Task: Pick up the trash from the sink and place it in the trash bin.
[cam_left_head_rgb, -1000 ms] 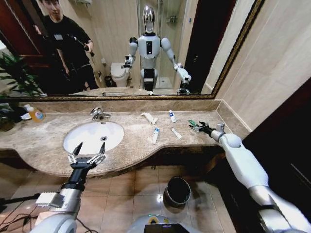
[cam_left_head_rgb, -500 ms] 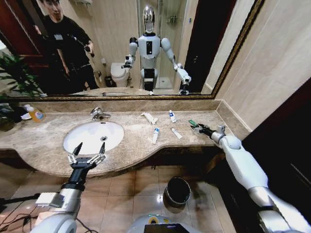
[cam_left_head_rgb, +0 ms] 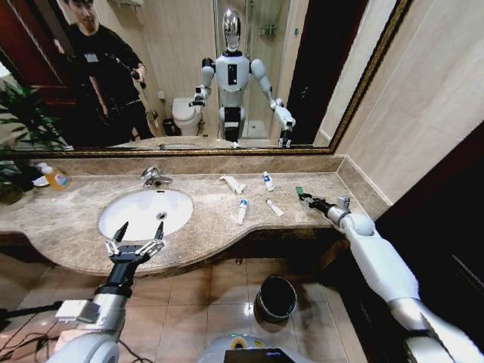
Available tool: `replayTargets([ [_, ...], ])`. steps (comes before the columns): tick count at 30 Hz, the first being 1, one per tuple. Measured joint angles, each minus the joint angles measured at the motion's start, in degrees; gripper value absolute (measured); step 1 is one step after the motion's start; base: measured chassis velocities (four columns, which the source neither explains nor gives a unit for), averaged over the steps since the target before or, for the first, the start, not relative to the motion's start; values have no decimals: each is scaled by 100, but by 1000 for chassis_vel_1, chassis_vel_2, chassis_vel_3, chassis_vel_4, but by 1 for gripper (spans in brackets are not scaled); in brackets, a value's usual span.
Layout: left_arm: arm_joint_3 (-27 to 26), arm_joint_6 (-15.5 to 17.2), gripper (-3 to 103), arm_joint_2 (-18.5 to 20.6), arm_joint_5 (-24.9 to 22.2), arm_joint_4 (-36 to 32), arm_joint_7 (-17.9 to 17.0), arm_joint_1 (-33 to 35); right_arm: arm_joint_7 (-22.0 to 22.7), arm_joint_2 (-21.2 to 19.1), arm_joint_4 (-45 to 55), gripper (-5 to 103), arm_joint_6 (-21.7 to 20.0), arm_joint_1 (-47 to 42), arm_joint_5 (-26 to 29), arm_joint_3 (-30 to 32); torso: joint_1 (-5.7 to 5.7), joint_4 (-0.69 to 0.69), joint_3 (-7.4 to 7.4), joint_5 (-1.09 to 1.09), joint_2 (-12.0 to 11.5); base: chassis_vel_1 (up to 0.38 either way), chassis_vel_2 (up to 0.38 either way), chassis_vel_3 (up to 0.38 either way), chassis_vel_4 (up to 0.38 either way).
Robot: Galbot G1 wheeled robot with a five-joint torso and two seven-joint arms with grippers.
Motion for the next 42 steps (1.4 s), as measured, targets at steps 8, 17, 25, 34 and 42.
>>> replayTargets([
  [8,0,0,100,0,0,0,0,0,231,13,147,0,-68,-93,21,9,0,0,0,0,0,0,0,0,0],
  [17,0,0,100,0,0,0,0,0,689,53,364,26,-118,-210,76,-6,0,0,0,0,0,0,0,0,0],
  [25,0,0,100,0,0,0,0,0,766,85,392,54,-159,-222,12,-5,0,0,0,0,0,0,0,0,0],
  [34,0,0,100,0,0,0,0,0,834,210,311,86,-154,-196,-62,-27,0,0,0,0,0,0,0,0,0],
  [42,0,0,100,0,0,0,0,0,824,233,248,84,-152,-169,-96,-44,0,0,0,0,0,0,0,0,0],
])
